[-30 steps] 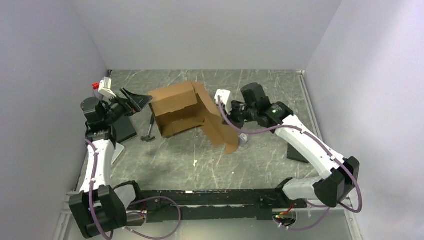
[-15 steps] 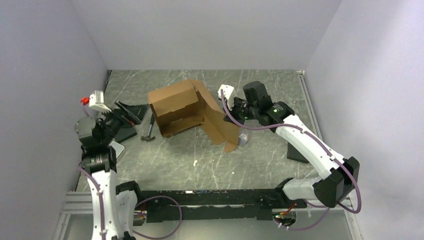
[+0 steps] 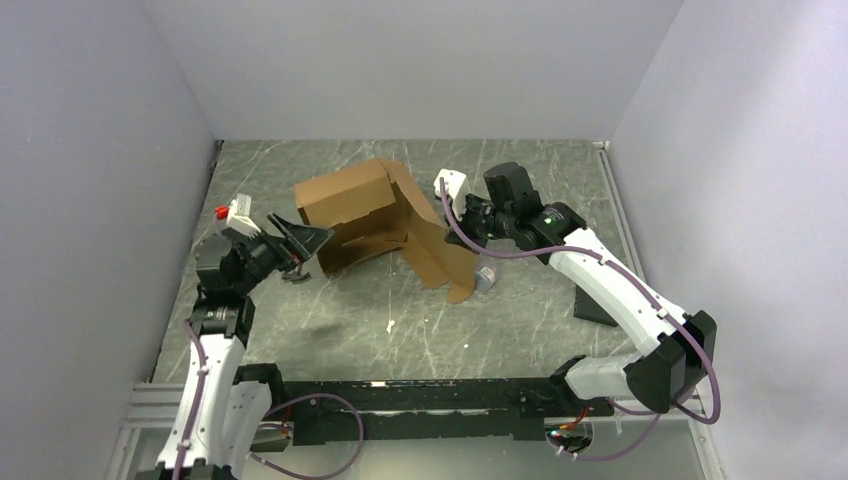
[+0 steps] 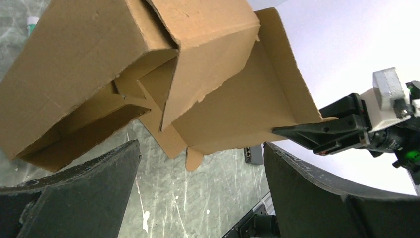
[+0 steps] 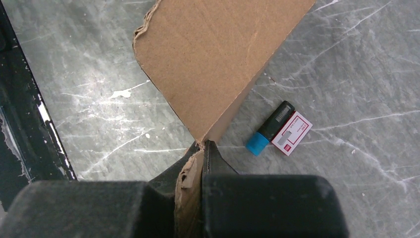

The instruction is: Fold the paper box

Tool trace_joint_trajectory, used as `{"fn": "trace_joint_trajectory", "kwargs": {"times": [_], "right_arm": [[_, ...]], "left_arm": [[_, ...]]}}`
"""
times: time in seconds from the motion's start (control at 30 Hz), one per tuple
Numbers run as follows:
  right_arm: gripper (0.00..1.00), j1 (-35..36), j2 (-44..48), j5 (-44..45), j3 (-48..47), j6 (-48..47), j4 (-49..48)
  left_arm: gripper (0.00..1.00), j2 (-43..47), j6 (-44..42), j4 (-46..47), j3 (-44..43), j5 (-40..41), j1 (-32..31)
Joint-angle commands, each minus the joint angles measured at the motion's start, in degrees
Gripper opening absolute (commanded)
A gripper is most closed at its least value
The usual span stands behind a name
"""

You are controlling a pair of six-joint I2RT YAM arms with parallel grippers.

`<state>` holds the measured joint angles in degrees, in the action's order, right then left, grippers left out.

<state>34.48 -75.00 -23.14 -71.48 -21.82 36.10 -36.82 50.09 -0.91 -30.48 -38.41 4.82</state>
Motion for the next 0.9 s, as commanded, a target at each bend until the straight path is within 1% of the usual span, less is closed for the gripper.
{"fn": "trace_joint_trajectory", "kwargs": {"times": [0.0, 0.1, 0.2, 0.3, 0.4, 0.53, 0.67, 0.7, 0.77, 0.87], "right_arm": [[0.00, 0.2, -0.5, 0.1, 0.2, 1.1, 1.4], [0.00, 0.2, -0.6, -0.4, 0.1, 1.0, 1.6], [0.00, 0.2, -0.7, -1.0, -0.1, 0.9, 1.7], [0.00, 0.2, -0.7, -1.4, 0.0, 0.9, 1.7], [0.00, 0.2, -0.7, -1.4, 0.2, 0.8, 1.7], [0.00, 0.2, -0.3, -1.7, 0.7, 0.5, 1.6], [0.00, 0.3, 0.4, -4.6, 1.4, -0.5, 1.7], [0.00, 0.3, 0.6, -4.7, 1.5, -0.7, 1.7], [0.00, 0.4, 0.7, -4.2, 1.3, -0.8, 1.8], [0.00, 0.4, 0.7, -3.4, 1.6, -0.8, 1.6]], "left_arm": [[0.99, -3.8, 0.2, 9.5, -0.5, 2.7, -2.4], [0.99, -5.8, -1.6, 9.5, -1.7, 5.4, -3.8], [0.99, -7.7, -1.1, 12.7, -1.6, 6.4, -4.4], [0.99, -9.5, -0.7, 15.7, -1.4, 8.0, -7.6], [0.99, -11.0, 1.3, 19.3, -1.5, 8.3, -8.8], [0.98, -11.1, 5.8, 21.7, -1.9, 8.4, -9.6], [0.93, -9.9, 8.9, 21.0, -2.5, 9.8, -9.9], [0.90, -9.7, 9.5, 21.0, -2.5, 10.1, -9.9], [0.81, -9.6, 11.0, 22.0, -2.3, 10.4, -9.9], [0.75, -10.0, 12.7, 23.2, -2.3, 10.1, -9.9]]}}
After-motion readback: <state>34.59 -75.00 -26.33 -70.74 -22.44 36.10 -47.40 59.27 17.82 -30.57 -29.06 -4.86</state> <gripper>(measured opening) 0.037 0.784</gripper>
